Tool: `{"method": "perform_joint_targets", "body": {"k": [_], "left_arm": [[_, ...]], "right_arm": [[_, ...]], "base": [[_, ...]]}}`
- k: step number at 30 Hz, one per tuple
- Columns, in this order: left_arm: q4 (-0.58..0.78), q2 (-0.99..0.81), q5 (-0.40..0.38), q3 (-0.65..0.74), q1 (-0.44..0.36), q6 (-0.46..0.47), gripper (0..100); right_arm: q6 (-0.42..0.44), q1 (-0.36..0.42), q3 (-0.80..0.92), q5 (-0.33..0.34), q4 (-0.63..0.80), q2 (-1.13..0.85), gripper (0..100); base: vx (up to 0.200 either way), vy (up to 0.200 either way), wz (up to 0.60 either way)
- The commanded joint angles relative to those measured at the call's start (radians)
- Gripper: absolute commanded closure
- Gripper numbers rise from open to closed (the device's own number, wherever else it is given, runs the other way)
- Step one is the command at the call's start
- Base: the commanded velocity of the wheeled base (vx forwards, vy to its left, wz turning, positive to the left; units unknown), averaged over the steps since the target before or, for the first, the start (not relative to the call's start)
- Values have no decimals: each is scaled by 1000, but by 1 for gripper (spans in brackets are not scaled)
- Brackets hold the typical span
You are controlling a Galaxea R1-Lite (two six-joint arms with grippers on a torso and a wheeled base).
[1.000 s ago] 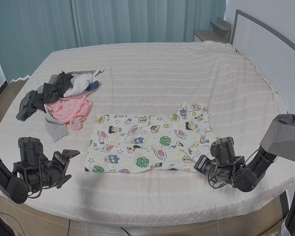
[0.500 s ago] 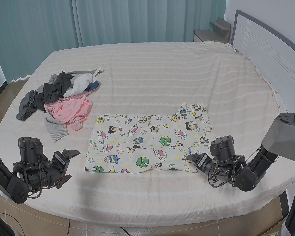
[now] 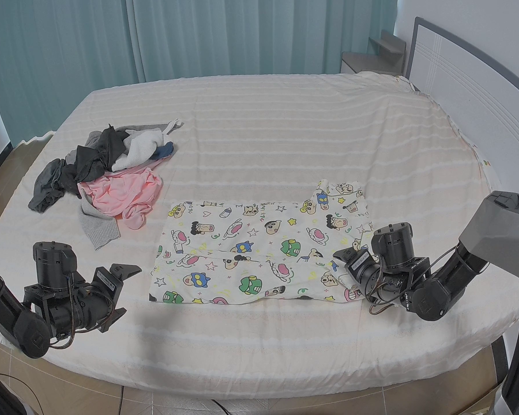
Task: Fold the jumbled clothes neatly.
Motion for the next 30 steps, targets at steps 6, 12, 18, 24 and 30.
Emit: {"method": "perform_joint_targets", "body": {"k": [6,12,18,24,30], "left_arm": [[0,10,0,0,-1,-1,0],[0,10,0,0,-1,-1,0],[0,10,2,0,-1,-1,0],[0,10,2,0,1,-1,0],[0,10,5,-1,2,1,0]], "right_arm": [[57,-22,-39,1,79,19,0],[83,-22,-72,1,108,18,0],[86,-22,-76,4,110,28,100],[86,-7,-65,3,122,24,100],[81,4,-64,-2,159,21,100]], "base": [[0,0,0],[0,0,0],[0,0,0],[0,0,0],[0,0,0]]}}
